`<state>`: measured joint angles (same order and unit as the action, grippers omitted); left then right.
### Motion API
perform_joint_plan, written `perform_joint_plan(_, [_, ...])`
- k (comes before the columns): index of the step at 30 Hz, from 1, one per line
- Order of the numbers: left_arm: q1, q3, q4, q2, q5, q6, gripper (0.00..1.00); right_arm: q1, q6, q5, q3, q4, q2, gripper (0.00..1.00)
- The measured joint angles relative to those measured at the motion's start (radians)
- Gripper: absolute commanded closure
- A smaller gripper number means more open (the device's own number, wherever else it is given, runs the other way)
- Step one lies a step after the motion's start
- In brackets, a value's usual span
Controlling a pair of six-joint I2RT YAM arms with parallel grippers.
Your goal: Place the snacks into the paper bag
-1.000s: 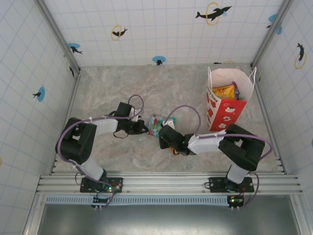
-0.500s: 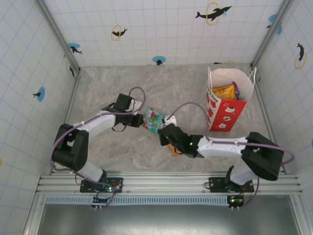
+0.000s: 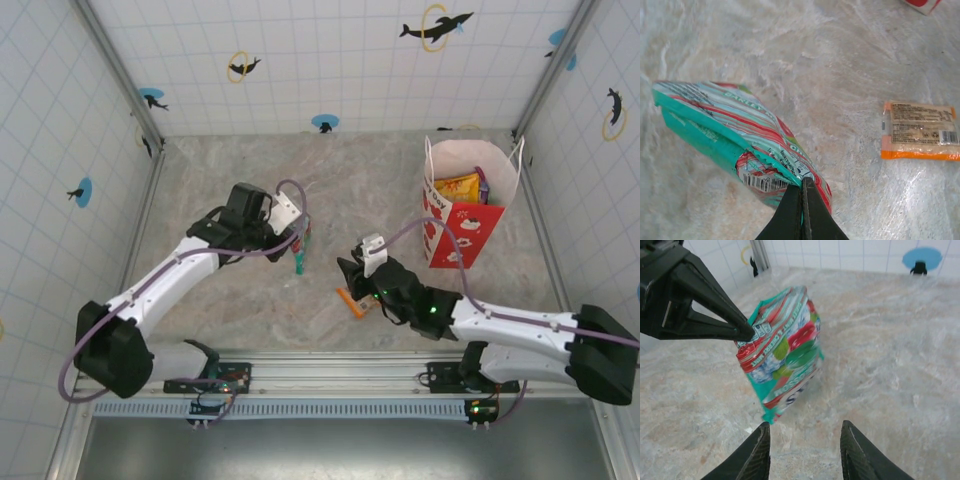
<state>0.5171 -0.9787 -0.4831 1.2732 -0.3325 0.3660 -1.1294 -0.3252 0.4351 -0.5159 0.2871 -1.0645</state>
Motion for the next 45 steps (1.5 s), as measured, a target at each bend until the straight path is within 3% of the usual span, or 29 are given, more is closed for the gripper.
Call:
perform_joint_plan(8, [0.002,0.000,-0.027,-0.058,-0.080,0.198,1.00,0.046,0.179,-0.105,0.035,-0.009,0.180,0.51])
perform_joint_plan(14, [0.010,0.000,-0.057,-0.100,-0.165,0.303,1.00,0.084,0.296,-0.184,0.039,-0.081,0.211,0.41])
perform_joint_plan(22, [0.096,0.000,-0.122,-0.158,-0.122,0.483,1.00,0.161,0.368,-0.309,0.039,-0.132,0.183,0.21])
perform_joint_plan(25, [0.119,0.000,-0.140,-0.182,-0.121,0.537,1.00,0.188,0.378,-0.359,0.040,-0.122,0.179,0.17])
perform_joint_plan(35, [0.183,0.048,-0.146,-0.233,-0.151,0.660,1.00,0.251,0.400,-0.558,0.045,-0.077,0.113,0.18])
perform_joint_plan(45, [0.189,0.070,-0.114,-0.267,-0.159,0.678,1.00,0.278,0.378,-0.789,0.103,-0.015,0.092,0.22])
